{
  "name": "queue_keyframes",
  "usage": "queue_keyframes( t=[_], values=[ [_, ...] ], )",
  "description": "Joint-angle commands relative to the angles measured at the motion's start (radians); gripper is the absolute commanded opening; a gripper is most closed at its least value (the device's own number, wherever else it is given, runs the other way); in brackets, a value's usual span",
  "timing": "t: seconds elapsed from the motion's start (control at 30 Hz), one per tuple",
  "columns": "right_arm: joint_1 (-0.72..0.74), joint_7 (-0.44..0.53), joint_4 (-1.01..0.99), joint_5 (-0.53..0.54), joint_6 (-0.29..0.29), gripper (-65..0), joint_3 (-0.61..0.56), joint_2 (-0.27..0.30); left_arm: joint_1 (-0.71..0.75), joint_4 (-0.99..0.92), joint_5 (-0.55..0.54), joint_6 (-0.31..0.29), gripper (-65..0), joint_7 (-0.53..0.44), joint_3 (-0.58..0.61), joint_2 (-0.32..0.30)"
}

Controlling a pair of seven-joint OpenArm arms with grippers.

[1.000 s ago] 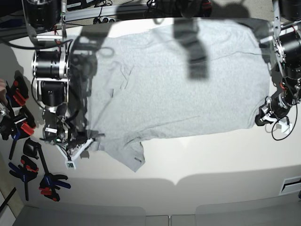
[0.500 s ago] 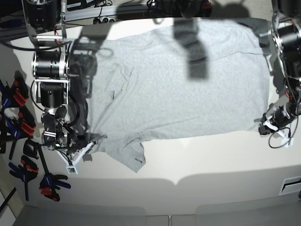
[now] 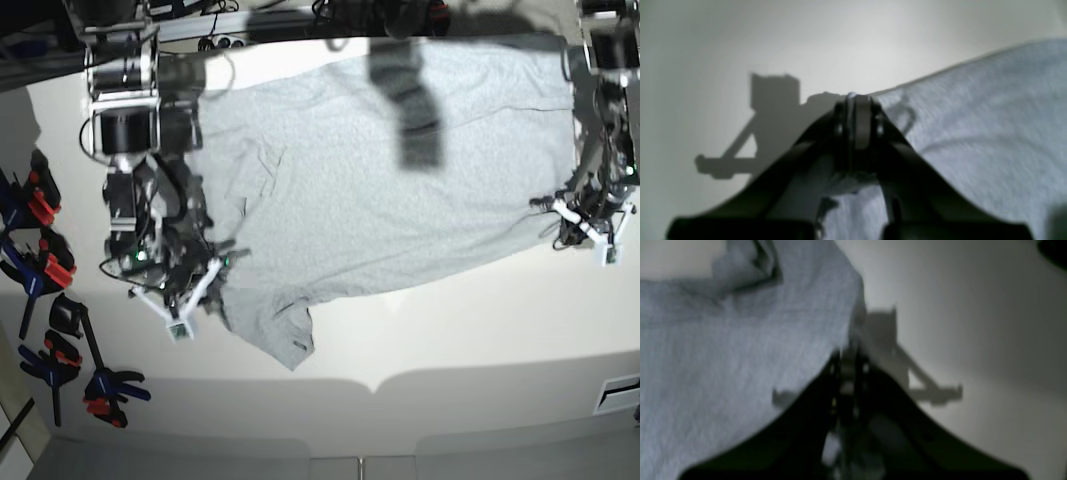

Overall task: Fold the T-shirt properly
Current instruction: 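Grasp the hem corner near the left gripper and lift both corners, then fold the held hem up toward the collar with both grippers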

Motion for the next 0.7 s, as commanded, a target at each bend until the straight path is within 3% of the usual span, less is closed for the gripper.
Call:
queue_keyframes(
  t=[0.0, 0.27, 0.47, 0.67],
  values=[
    [0.007, 0.023, 0.056, 0.009, -0.006, -65.0, 0.006, 0.011, 0.010, 0.064, 0.011, 0.012, -65.0, -0.014, -0.007, -0.020],
    [-0.203, -0.006, 0.370, -0.016, -0.055, -65.0, 0.032, 0.010, 0.254, 0.404, 0.207, 0.179, -65.0, 0.004, -0.007, -0.019],
    [-0.319, -0.062, 0.556, -0.048, -0.061, -65.0, 0.145, 0.010, 0.381, 0.549, 0.365, 0.296, -65.0, 0.005, -0.007, -0.019],
    [-0.386, -0.094, 0.629, -0.047, -0.042, -65.0, 0.278, 0.010, 0.437, 0.584, 0.462, 0.333, -65.0, 0.019, -0.007, -0.019]
  ],
)
